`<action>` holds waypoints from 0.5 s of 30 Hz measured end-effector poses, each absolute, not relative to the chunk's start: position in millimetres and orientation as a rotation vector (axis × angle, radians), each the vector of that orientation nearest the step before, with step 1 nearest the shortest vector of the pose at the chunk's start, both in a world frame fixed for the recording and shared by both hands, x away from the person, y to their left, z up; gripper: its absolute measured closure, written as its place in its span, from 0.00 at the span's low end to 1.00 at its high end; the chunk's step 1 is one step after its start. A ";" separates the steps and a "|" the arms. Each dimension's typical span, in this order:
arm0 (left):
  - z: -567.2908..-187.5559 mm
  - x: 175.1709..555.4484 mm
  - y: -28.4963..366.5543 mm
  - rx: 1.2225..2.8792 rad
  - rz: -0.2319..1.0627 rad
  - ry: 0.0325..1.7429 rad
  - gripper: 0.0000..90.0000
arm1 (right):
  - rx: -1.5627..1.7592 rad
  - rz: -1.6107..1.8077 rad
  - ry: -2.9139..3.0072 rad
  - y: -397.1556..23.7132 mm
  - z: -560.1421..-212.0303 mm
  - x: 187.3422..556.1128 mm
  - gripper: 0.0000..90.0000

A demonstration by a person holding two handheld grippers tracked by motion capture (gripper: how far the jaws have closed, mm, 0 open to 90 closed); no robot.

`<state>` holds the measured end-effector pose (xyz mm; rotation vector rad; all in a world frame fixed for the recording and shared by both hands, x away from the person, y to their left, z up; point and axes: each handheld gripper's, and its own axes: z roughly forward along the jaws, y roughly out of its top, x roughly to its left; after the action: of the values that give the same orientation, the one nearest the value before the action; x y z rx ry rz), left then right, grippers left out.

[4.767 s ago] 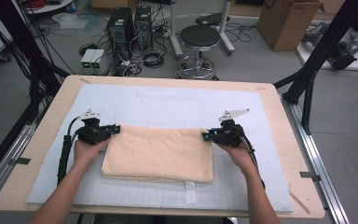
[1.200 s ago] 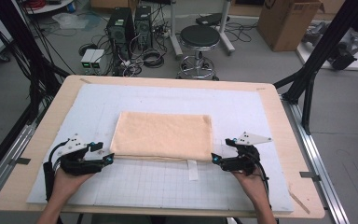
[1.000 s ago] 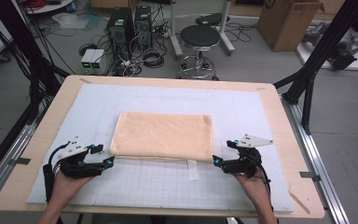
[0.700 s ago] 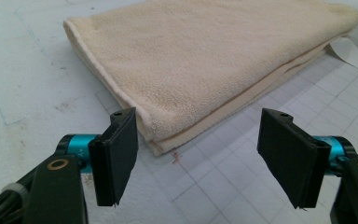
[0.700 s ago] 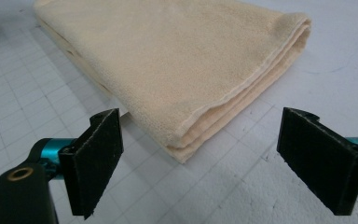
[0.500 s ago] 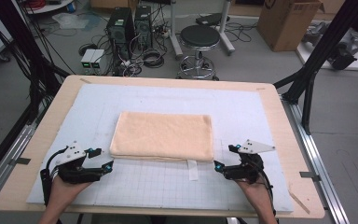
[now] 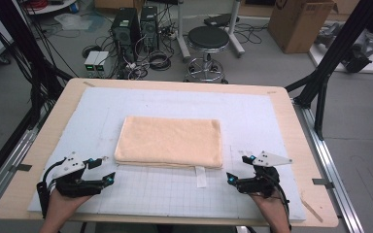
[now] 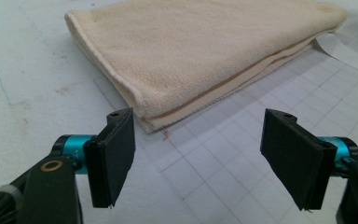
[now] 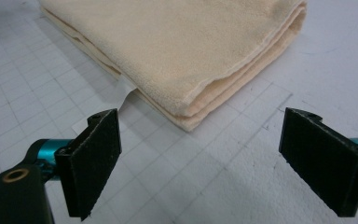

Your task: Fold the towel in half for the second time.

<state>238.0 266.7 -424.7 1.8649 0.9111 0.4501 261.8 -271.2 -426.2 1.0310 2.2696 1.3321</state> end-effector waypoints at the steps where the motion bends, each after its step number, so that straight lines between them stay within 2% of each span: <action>1: -424.8 237.1 267.0 1.862 0.448 0.913 0.29 | 1.044 1.337 2.267 -271.7 -426.3 260.2 0.14; 15: -426.4 224.0 275.0 1.840 0.456 0.936 0.26 | 1.062 1.339 2.255 -281.6 -428.1 247.2 0.14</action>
<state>224.0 275.0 -426.4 1.8400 0.9363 0.4561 247.2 -281.6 -428.1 1.0618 2.2545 1.3386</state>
